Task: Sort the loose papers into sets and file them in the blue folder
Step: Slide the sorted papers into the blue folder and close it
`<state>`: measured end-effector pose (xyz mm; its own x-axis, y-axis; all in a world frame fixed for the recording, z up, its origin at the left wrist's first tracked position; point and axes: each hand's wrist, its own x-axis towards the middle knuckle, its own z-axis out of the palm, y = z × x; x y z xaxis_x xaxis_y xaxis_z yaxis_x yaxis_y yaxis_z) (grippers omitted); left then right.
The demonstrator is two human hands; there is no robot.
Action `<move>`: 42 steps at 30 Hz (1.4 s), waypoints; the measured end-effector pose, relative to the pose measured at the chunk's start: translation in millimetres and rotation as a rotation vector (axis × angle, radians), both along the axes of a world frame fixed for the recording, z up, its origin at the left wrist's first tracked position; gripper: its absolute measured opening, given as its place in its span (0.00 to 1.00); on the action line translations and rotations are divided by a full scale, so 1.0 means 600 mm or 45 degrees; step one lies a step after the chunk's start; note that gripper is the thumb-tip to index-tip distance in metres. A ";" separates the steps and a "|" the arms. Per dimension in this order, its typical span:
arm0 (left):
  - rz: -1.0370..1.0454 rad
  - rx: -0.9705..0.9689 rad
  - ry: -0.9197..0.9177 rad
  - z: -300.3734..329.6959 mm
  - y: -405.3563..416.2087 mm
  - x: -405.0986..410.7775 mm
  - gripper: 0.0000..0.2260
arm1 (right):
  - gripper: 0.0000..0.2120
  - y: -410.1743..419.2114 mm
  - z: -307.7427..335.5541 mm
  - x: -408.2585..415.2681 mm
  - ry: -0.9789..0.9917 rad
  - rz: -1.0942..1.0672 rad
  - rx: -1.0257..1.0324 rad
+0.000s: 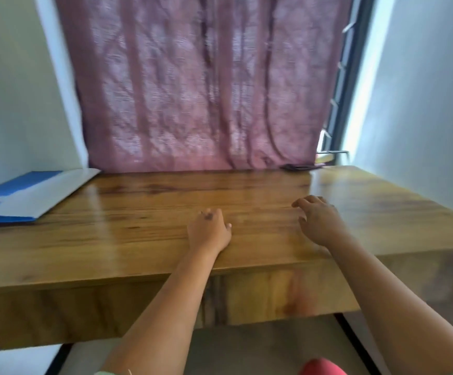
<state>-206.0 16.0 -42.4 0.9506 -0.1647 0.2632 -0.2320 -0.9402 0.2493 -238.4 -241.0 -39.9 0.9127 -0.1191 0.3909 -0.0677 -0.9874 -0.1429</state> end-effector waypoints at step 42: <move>-0.225 0.157 0.256 -0.020 -0.105 0.075 0.26 | 0.21 -0.218 -0.023 0.185 0.110 -0.217 0.442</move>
<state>-160.8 -46.8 -54.4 0.9355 -0.3511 0.0398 -0.3520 -0.9159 0.1929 -127.6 -371.5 -53.9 0.8961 -0.3836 0.2231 -0.2532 -0.8548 -0.4530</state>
